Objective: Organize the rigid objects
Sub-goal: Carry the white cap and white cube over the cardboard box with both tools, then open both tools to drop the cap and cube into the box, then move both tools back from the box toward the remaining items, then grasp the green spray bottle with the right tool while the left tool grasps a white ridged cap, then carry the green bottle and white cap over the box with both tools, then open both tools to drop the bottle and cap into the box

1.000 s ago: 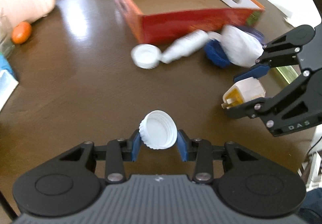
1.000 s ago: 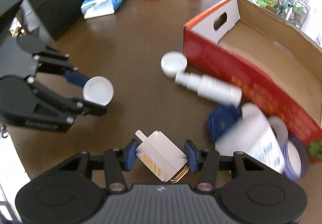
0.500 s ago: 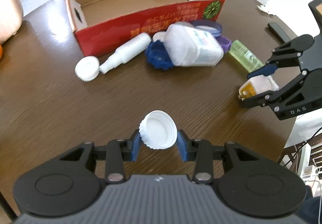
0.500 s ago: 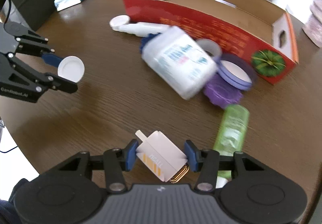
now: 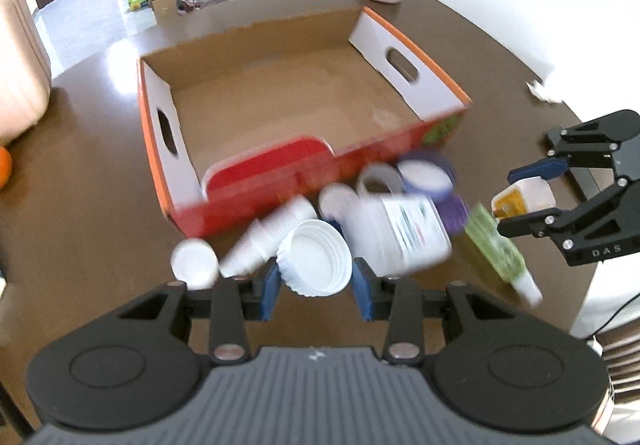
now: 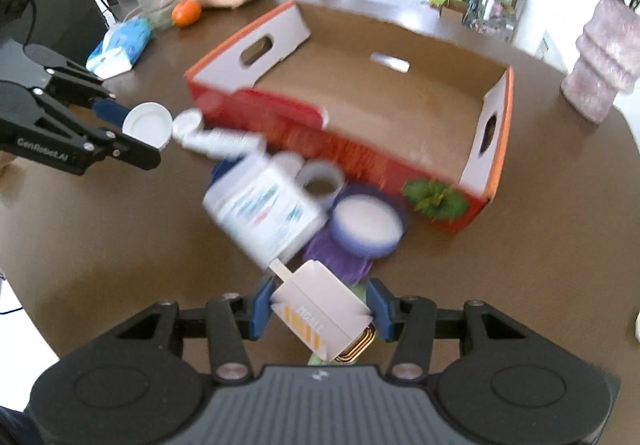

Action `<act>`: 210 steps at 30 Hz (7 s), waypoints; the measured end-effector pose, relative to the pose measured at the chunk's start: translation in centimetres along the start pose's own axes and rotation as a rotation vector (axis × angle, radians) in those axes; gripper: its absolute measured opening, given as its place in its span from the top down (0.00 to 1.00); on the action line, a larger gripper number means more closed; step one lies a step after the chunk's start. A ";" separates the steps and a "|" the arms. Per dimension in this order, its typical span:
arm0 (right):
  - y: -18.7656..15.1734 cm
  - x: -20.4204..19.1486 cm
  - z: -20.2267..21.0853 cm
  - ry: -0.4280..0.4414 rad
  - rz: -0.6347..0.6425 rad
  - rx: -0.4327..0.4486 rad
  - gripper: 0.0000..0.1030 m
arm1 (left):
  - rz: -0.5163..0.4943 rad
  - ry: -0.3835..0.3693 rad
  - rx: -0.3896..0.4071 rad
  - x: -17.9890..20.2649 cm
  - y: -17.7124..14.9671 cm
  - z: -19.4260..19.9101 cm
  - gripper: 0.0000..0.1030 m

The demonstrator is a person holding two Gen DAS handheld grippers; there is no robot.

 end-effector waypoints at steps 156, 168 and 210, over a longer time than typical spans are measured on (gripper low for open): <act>-6.3 3.1 -0.6 -0.117 -0.162 0.063 0.71 | 0.204 0.165 -0.009 -6.9 -6.6 0.0 0.84; -2.6 3.4 2.7 -0.099 -0.170 0.113 0.71 | 0.200 0.138 0.032 -5.0 -4.3 2.1 0.84; 19.4 11.6 -17.9 -0.114 -0.120 -0.105 0.71 | 0.118 0.223 -0.134 -7.9 13.1 -15.2 0.70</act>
Point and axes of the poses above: each gripper's, at about its wrist camera, not at the fingertips, and z roughly against the way its jaws point, x to its right, y to its top, the point moved 3 cm from there along -z, roughly the way its jaws point, and after that the axes turned 5 degrees about y, right-handed, at the moved point
